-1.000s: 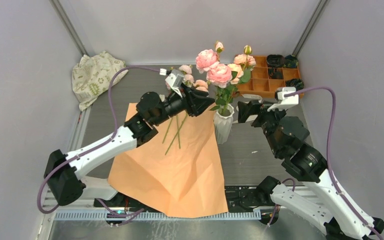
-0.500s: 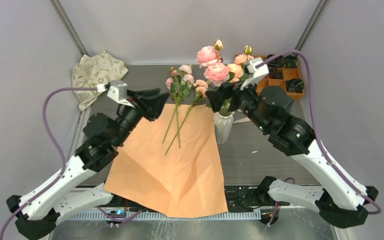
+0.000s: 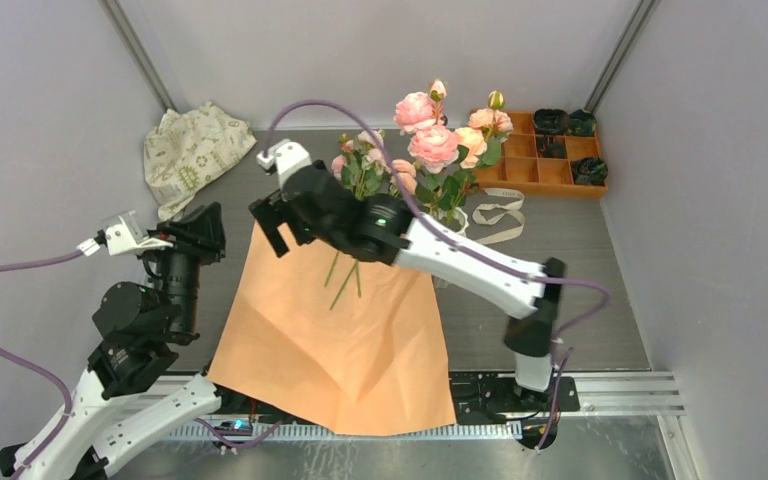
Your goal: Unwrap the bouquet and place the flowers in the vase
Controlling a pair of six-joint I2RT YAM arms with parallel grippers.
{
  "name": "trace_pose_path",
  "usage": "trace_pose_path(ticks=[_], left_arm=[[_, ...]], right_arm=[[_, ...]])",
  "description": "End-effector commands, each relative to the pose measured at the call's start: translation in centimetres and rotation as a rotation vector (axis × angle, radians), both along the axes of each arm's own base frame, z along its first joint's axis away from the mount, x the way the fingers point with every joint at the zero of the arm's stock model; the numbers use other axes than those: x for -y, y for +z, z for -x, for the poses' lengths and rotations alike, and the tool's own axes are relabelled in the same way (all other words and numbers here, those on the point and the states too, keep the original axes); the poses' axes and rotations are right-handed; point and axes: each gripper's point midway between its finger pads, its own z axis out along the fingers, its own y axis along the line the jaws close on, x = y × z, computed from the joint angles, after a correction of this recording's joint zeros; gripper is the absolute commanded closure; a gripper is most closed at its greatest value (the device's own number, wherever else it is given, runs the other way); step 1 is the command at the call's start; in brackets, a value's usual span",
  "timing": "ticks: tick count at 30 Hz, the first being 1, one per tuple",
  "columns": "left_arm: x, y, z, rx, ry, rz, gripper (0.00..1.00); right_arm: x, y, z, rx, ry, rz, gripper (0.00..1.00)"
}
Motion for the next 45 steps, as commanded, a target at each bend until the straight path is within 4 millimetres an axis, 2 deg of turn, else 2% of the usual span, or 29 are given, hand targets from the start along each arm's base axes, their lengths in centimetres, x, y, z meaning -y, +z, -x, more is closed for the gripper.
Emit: trace_pose_path(ticks=[1,3,5,9,12,15,24,31,39,45], left_arm=[[-3.9,-1.6,0.9,-0.089,0.161,-0.024,0.73],[-5.3,-1.8,1.5,-0.099,0.201,-0.015,0.74],[-6.5,-2.0,2.2,-0.100,0.235,0.000,0.75],[-7.3,-2.2,2.9,-0.079,0.237,0.020,0.74],[-7.0,-2.5,2.7,-0.083,0.225,0.009,0.74],[-6.1,-2.7,2.2,-0.095,0.204,-0.017,0.74],[-2.8,-2.6,0.7,-0.108,0.105,-0.077,0.74],[-2.1,-2.7,0.6,-0.107,0.079,-0.082,0.74],[-1.6,-2.9,0.3,-0.108,0.063,-0.093,0.74],[-1.4,-3.2,0.3,-0.111,0.056,-0.100,0.74]], right_arm=[[-1.1,-5.2,-2.8,-0.096,-0.151,0.168,0.00],[-2.2,-8.2,-4.4,-0.159,-0.191,0.195,0.01],[-2.4,-10.3,-6.0,-0.242,-0.247,0.166,0.05],[-1.4,-15.0,-9.5,-0.419,-0.344,0.123,0.18],[-0.1,-17.9,-11.6,-0.497,-0.420,0.119,0.24],[0.9,-20.2,-13.0,-0.543,-0.483,0.111,0.27],[1.6,-27.0,-15.1,-0.654,-0.563,0.140,0.39],[2.3,-30.3,-15.2,-0.684,-0.598,0.177,0.46],[2.8,-31.8,-15.9,-0.690,-0.611,0.182,0.49],[2.6,-32.3,-16.3,-0.698,-0.608,0.178,0.60]])
